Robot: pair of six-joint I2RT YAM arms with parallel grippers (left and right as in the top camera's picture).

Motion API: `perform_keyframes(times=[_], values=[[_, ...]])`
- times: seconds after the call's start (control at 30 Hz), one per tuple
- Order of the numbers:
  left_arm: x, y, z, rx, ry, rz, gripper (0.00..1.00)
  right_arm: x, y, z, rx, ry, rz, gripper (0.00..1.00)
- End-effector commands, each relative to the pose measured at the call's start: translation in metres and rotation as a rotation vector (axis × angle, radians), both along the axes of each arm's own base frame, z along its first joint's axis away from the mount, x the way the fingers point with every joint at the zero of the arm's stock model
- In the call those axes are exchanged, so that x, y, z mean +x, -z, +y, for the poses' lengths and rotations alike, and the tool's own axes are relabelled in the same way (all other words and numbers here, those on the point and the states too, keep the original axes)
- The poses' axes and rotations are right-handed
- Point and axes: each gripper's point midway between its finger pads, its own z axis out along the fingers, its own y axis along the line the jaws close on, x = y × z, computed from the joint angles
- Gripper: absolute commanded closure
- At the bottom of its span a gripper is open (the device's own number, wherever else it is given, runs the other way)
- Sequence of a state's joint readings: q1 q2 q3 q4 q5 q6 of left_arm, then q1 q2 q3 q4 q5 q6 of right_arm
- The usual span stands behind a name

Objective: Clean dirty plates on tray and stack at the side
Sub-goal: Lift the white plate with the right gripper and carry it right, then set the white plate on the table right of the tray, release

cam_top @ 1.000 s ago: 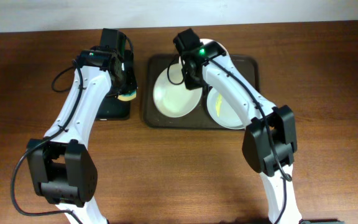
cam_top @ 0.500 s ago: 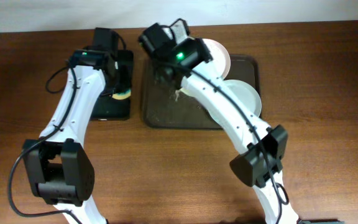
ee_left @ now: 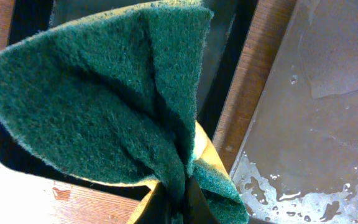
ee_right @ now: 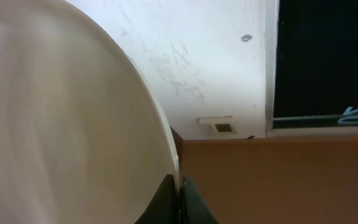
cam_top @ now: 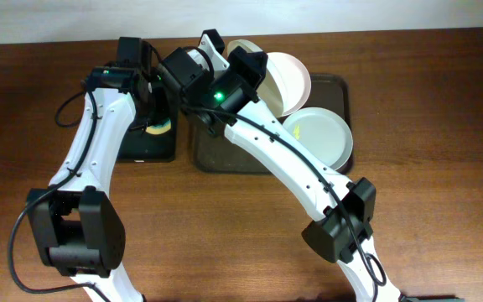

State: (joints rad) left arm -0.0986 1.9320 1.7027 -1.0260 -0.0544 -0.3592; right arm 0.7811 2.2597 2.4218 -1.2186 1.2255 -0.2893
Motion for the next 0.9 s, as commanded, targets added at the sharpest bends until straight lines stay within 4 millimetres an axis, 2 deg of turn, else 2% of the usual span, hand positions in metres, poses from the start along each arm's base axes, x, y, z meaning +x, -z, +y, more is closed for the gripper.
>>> perform_keyframes(times=[0.0, 0.1, 0.17, 0.23, 0.3, 0.33, 0.37, 0.43, 0.53, 0.57, 0.63, 0.7, 0.8, 0.87], values=[[0.003, -0.004, -0.001, -0.008, 0.014, -0.011, 1.0, -0.01, -0.035, -0.006, 0.015, 0.008, -0.071, 0.96], [0.003, -0.004, -0.001, -0.008, 0.014, -0.011, 1.0, -0.007, -0.033, -0.009, 0.053, 0.019, -0.08, 0.96], [0.003, -0.004, -0.001, -0.008, 0.014, -0.011, 1.0, 0.0, -0.02, -0.012, 0.155, 0.017, -0.053, 0.96], [0.002, -0.004, -0.001, -0.008, 0.014, -0.01, 1.0, 0.013, 0.006, -0.015, 0.346, 0.013, 0.021, 0.96], [0.001, -0.004, -0.001, -0.007, 0.014, -0.004, 1.0, 0.021, 0.054, -0.005, 0.68, -0.054, 0.281, 0.96], [0.0, -0.003, -0.001, -0.007, 0.014, -0.001, 1.0, 0.02, 0.068, -0.008, 0.804, -0.067, 0.392, 0.96], [0.0, -0.003, -0.001, -0.006, 0.014, 0.002, 1.0, 0.021, 0.076, -0.02, 0.941, -0.021, 0.452, 0.96], [-0.002, -0.003, -0.001, -0.006, 0.014, 0.007, 1.0, 0.033, 0.08, -0.066, 1.194, 0.139, 0.467, 0.96], [-0.002, -0.003, -0.001, -0.006, 0.014, 0.007, 1.0, 0.044, 0.077, -0.121, 1.495, 0.197, 0.53, 0.96], [-0.002, -0.003, -0.001, -0.006, 0.014, 0.007, 1.0, 0.046, 0.077, -0.146, 1.565, 0.23, 0.527, 0.96], [-0.002, -0.003, -0.001, -0.006, 0.014, 0.007, 1.0, 0.047, 0.085, -0.195, 1.597, 0.334, 0.482, 0.96], [-0.002, -0.003, -0.002, -0.01, 0.016, 0.008, 1.0, 0.039, 0.107, -0.275, 1.564, 0.531, 0.392, 0.96], [-0.002, -0.003, -0.002, -0.01, 0.016, 0.007, 1.0, 0.025, 0.133, -0.344, 1.553, 0.765, 0.282, 0.96], [-0.002, -0.003, -0.002, -0.01, 0.016, 0.008, 1.0, 0.017, 0.154, -0.378, 1.535, 0.874, 0.219, 0.96]])
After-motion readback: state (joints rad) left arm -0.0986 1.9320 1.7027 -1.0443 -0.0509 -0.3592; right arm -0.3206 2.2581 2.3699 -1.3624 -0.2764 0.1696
